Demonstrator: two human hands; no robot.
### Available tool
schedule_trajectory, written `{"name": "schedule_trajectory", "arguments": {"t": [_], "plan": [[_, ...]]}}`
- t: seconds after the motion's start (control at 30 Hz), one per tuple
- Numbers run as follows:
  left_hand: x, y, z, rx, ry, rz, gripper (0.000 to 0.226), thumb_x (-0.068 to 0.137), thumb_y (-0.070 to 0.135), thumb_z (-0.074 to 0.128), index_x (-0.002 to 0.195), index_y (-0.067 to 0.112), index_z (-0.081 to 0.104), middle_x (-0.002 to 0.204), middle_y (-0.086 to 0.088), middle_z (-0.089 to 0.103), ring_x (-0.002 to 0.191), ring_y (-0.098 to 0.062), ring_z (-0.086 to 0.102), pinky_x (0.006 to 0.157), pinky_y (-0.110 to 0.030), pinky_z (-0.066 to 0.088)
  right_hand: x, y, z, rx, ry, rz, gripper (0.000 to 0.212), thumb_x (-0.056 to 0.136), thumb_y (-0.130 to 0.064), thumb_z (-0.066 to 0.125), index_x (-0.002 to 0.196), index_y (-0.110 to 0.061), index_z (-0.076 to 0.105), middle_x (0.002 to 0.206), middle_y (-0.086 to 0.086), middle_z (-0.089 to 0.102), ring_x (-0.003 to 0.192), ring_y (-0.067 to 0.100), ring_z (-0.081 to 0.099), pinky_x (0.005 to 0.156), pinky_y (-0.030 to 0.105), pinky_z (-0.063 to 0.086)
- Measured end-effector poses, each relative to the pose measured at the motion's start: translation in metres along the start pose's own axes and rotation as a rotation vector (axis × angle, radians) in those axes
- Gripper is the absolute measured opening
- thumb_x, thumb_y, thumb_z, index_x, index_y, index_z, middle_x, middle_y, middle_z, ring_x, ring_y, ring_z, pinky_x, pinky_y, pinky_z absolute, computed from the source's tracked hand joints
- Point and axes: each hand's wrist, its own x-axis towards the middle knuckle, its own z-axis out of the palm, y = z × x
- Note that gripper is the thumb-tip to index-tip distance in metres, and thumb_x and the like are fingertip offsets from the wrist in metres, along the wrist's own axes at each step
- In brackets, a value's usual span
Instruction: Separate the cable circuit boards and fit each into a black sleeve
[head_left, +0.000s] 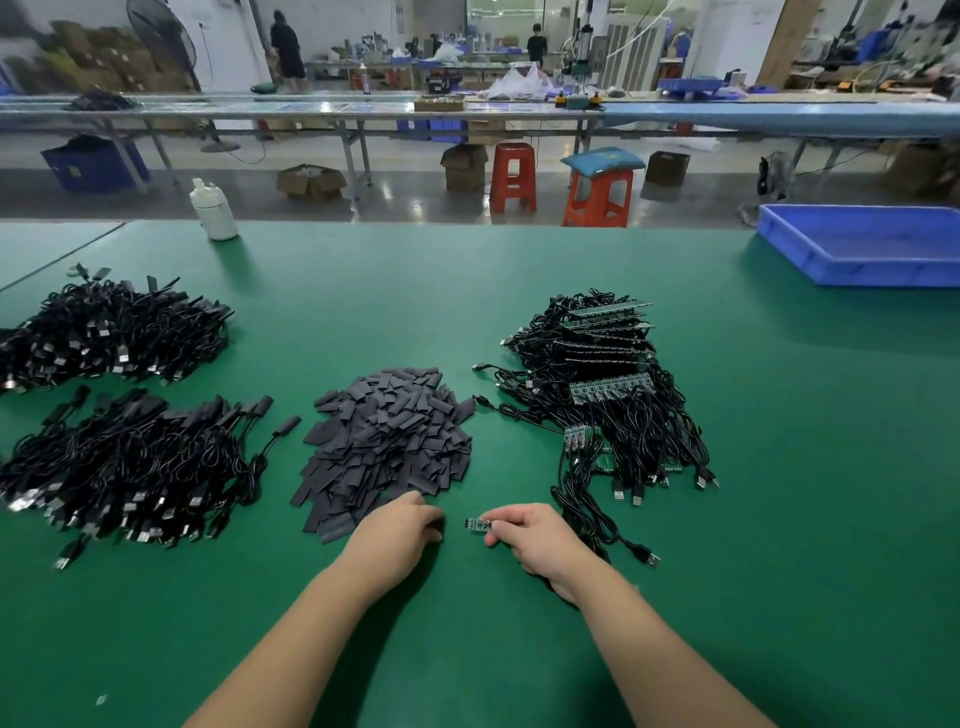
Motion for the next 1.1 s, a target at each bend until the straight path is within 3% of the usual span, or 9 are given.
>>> {"name": "schedule_trajectory", "arguments": {"t": [0.17, 0.33, 0.43, 0.5, 0.57, 0.83, 1.0, 1.1], "plan": [[0.003, 0.0, -0.006, 0.337, -0.013, 0.07, 0.021, 0.101, 0.026, 0.049, 0.119, 0.022, 0.058, 0.107, 0.002, 0.057, 0.106, -0.02, 0.049, 0.067, -0.031, 0.034, -0.002, -0.001, 0.0, 0.008, 0.005, 0.001, 0.022, 0.097, -0.012, 0.055, 0.096, -0.029, 0.07, 0.093, -0.003, 0.074, 0.045, -0.004, 0.044, 0.042, 0.012, 0.035], [0.006, 0.002, -0.009, 0.395, -0.025, 0.084, 0.025, 0.101, 0.031, 0.048, 0.121, 0.02, 0.059, 0.111, 0.0, 0.061, 0.108, -0.02, 0.053, 0.077, -0.031, 0.041, -0.002, -0.002, 0.0, 0.002, 0.003, 0.003, 0.022, 0.098, -0.012, 0.055, 0.093, -0.029, 0.069, 0.094, -0.002, 0.075, 0.045, -0.007, 0.047, 0.041, 0.011, 0.037], [0.002, -0.001, -0.003, 0.127, 0.121, 0.133, 0.028, 0.098, 0.037, 0.054, 0.123, 0.028, 0.063, 0.109, 0.007, 0.062, 0.109, -0.014, 0.052, 0.079, -0.029, 0.044, -0.001, 0.0, 0.0, 0.038, 0.006, 0.015, 0.022, 0.097, -0.011, 0.054, 0.097, -0.026, 0.069, 0.091, -0.001, 0.074, 0.045, 0.001, 0.038, 0.041, 0.014, 0.031], [-0.001, -0.001, 0.001, -0.141, 0.237, 0.135, 0.026, 0.094, 0.035, 0.062, 0.118, 0.028, 0.069, 0.105, 0.009, 0.066, 0.105, -0.011, 0.054, 0.083, -0.027, 0.045, 0.0, 0.002, 0.0, 0.068, 0.004, 0.018, 0.022, 0.098, -0.01, 0.053, 0.101, -0.025, 0.069, 0.089, 0.0, 0.073, 0.045, 0.004, 0.033, 0.041, 0.016, 0.029], [-0.002, -0.001, 0.004, -0.26, 0.29, 0.144, 0.021, 0.091, 0.032, 0.068, 0.11, 0.026, 0.074, 0.099, 0.011, 0.069, 0.099, -0.009, 0.055, 0.085, -0.027, 0.047, 0.001, 0.003, 0.0, 0.091, -0.006, 0.018, 0.021, 0.099, -0.009, 0.052, 0.105, -0.022, 0.068, 0.088, 0.001, 0.072, 0.044, 0.006, 0.03, 0.041, 0.017, 0.027], [-0.007, 0.011, 0.013, -0.431, 0.235, 0.08, 0.022, 0.086, 0.025, 0.074, 0.108, 0.028, 0.076, 0.096, 0.014, 0.072, 0.091, -0.005, 0.062, 0.087, -0.025, 0.049, 0.002, 0.005, -0.001, 0.121, -0.011, 0.026, 0.022, 0.099, -0.009, 0.051, 0.112, -0.016, 0.068, 0.088, 0.003, 0.07, 0.043, 0.005, 0.031, 0.04, 0.019, 0.025], [-0.008, 0.015, 0.017, -0.51, 0.243, 0.032, 0.026, 0.085, 0.023, 0.075, 0.112, 0.025, 0.075, 0.101, 0.014, 0.073, 0.093, 0.001, 0.063, 0.087, -0.011, 0.044, 0.002, 0.006, -0.003, 0.132, -0.014, 0.033, 0.023, 0.1, -0.008, 0.05, 0.115, -0.014, 0.066, 0.086, 0.003, 0.069, 0.044, 0.006, 0.031, 0.042, 0.02, 0.025], [-0.007, 0.016, 0.017, -0.484, 0.231, -0.001, 0.031, 0.085, 0.028, 0.075, 0.116, 0.025, 0.073, 0.107, 0.011, 0.073, 0.098, -0.002, 0.063, 0.091, -0.017, 0.046, 0.002, 0.006, -0.002, 0.145, -0.014, 0.032, 0.023, 0.1, -0.009, 0.05, 0.117, -0.013, 0.065, 0.086, 0.003, 0.069, 0.046, 0.007, 0.031, 0.042, 0.019, 0.025]]}}
